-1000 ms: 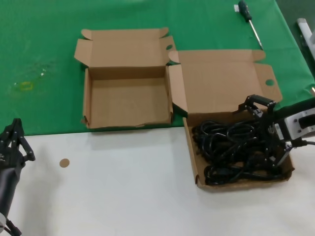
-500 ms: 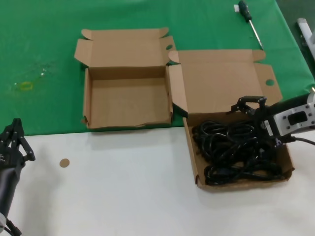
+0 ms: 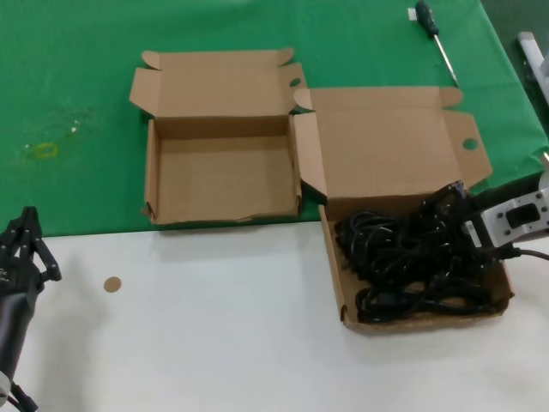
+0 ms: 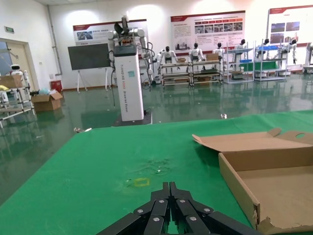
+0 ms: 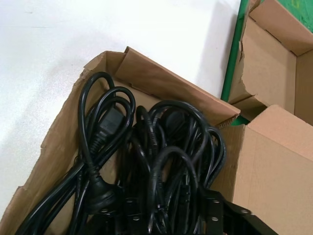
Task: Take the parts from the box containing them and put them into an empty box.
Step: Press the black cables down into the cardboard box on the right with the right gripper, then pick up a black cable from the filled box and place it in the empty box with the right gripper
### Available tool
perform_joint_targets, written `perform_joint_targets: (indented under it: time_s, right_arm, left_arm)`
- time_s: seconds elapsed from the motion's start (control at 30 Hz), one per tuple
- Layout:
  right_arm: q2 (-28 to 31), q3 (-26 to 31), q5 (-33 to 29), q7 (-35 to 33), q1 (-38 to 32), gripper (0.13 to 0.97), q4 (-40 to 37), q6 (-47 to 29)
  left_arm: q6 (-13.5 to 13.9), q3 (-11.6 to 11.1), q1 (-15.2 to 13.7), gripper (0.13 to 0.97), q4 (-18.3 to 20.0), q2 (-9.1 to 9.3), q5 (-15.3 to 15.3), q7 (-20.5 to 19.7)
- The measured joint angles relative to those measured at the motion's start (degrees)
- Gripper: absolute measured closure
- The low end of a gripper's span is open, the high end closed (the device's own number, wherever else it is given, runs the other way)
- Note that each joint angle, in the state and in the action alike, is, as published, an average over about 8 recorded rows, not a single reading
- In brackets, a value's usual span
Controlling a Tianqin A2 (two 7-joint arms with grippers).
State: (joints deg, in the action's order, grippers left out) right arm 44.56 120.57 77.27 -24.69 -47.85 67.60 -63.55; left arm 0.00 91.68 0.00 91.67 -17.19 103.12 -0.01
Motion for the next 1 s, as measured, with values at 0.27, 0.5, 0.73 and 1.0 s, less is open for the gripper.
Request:
perform_joint_targets:
  time_s: [0.27,0.5,0.73,1.0]
  right_arm:
    - [0.59,-0.41,-0.25,0.65,0.29,0.753,1.03,-0.35]
    - [1.3,-0.88,-0.08,2.0,0.24,0.805,2.54,-1.26]
    - [1.83,-1.64,1.0,5.28,-1.42,0.856,4.47,-3.77]
    - [-0.09,-2.3,2.64,10.29,-4.21,0.859,5.75,-5.54]
  left_arm:
    - [0.0,0.0,0.0,0.945,0.0,0.0,0.0,0.0]
    - [0.0,0.0,0.0,0.945,0.0,0.0,0.0,0.0]
    - [0.0,0.0,0.0,0.945,0.0,0.0,0.0,0.0]
    - [0.0,0.0,0.0,0.945,0.0,0.0,0.0,0.0]
